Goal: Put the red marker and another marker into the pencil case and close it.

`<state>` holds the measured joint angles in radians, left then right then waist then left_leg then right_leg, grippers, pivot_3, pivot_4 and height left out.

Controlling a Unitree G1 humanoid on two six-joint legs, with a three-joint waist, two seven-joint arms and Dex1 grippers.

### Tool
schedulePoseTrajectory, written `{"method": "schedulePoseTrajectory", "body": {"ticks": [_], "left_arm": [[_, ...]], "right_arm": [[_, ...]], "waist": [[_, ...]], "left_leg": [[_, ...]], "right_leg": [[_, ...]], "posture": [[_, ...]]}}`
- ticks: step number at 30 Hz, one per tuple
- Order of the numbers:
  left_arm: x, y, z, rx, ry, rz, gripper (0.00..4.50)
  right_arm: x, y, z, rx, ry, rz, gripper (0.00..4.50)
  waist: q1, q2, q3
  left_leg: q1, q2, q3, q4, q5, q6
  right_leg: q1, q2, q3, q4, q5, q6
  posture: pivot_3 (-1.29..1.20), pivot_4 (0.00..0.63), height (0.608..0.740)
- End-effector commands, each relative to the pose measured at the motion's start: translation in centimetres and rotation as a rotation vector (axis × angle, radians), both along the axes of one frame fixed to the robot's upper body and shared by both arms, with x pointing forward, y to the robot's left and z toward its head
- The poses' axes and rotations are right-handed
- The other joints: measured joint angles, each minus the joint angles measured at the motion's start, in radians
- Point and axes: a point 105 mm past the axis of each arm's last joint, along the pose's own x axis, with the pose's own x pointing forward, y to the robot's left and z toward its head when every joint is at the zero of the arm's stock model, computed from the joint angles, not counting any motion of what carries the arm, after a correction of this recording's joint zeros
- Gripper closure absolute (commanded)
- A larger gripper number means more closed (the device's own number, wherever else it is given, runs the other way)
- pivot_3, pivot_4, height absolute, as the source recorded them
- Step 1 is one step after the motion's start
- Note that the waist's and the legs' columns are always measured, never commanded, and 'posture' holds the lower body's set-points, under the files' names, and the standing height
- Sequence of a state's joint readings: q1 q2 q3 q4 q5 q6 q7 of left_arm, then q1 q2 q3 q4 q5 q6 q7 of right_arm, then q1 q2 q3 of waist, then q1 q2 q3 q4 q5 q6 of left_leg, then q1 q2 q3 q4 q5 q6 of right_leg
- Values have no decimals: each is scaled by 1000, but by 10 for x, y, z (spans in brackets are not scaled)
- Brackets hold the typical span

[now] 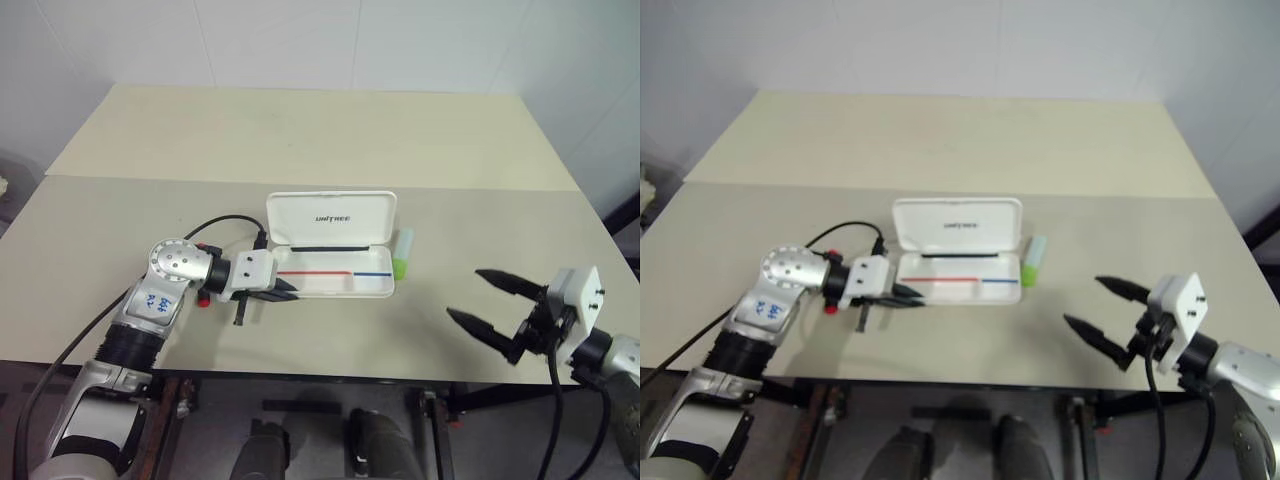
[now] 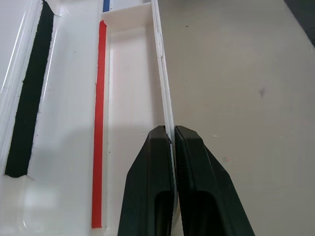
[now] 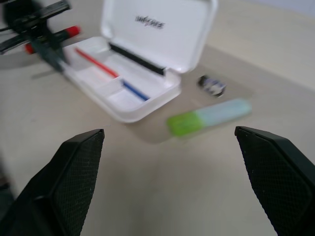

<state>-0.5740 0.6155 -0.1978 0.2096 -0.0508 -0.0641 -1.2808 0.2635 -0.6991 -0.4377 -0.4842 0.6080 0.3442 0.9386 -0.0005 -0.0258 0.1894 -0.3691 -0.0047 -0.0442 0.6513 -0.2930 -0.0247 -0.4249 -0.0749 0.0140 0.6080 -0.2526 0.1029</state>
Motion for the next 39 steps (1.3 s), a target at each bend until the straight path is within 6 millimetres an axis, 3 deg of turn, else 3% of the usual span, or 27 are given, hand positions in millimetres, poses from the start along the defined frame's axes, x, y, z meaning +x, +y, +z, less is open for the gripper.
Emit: {"method": "schedulePoseTrajectory", "body": {"ticks": [1,9,21,22,34,39], "left_arm": [[0,6,6,0,-31,5,4462],[5,21,2,32,-48,56,4462],[1,20,-8,18,-73,-17,4462],[2,20,-8,17,-77,-19,3925],[-11,9,2,-13,-112,-65,121],[-21,3,14,-23,-129,-73,51]], "right_arm": [[-10,3,10,-63,-53,55,0],[-10,2,6,-76,-62,36,0],[-3,1,9,-77,-87,11,0],[-3,1,10,-77,-89,10,0],[5,-6,13,-91,-109,1,0],[7,-6,14,-94,-113,9,0]], "waist": [[-1,0,0],[0,0,0],[2,0,0],[2,0,0],[2,0,0],[1,0,0]], "left_leg": [[0,0,0,1,0,0],[0,0,2,2,0,0],[0,0,2,1,0,0],[0,0,2,1,0,0],[0,0,2,1,0,0],[0,0,2,1,0,0]], "right_leg": [[0,0,0,0,0,0],[0,0,2,-1,0,0],[0,-1,2,-1,0,1],[0,-1,2,-1,0,1],[0,-1,2,-1,1,1],[0,-1,3,0,1,1]], "posture": [[0,150,740],[0,150,740],[0,150,740],[0,150,740],[0,150,740],[0,150,740]]}}
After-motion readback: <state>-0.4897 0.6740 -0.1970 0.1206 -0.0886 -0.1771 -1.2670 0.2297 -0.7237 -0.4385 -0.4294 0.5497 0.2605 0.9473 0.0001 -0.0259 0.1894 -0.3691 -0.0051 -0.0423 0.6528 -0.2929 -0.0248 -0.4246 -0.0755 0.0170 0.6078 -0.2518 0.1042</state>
